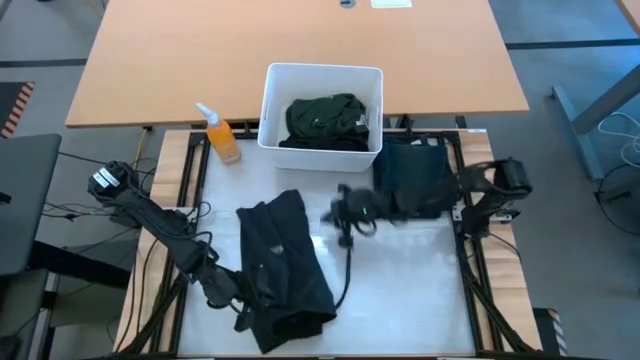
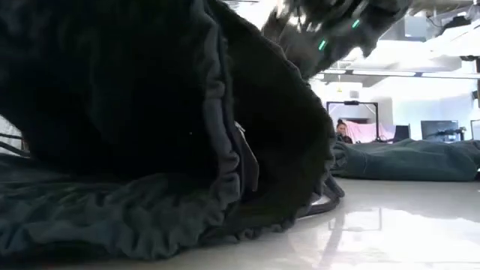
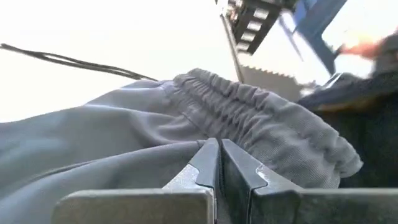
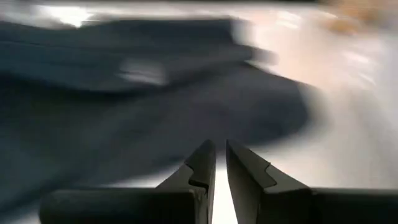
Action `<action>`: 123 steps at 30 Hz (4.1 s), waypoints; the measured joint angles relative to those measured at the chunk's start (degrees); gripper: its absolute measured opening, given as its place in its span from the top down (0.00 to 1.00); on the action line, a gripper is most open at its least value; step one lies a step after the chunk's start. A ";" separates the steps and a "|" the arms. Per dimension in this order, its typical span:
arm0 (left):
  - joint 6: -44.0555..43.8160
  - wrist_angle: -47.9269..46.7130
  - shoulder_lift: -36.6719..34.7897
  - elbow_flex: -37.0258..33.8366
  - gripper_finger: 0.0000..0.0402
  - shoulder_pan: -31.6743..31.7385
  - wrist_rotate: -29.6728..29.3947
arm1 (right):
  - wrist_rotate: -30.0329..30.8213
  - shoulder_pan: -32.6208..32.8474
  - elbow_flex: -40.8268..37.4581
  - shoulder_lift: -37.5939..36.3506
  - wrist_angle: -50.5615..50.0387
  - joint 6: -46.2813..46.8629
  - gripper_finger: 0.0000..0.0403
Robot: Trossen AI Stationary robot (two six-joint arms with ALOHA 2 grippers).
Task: Fold laundry
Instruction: Fold the black shorts
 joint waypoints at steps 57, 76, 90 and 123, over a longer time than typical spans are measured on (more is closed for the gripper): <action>3.11 -51.85 0.26 3.38 0.66 19.15 8.01 | -2.93 21.24 22.65 24.32 10.06 6.24 0.95; 0.40 -41.71 0.31 -9.27 0.66 25.90 16.00 | -10.79 20.22 25.98 20.01 -39.18 4.47 0.95; 11.89 -48.19 0.33 4.48 0.66 24.41 8.33 | -4.29 15.18 -3.69 -1.86 16.01 12.53 0.95; 1.29 -35.48 -1.16 -7.68 0.66 23.82 43.35 | 6.65 20.63 29.54 27.18 -27.33 12.61 0.95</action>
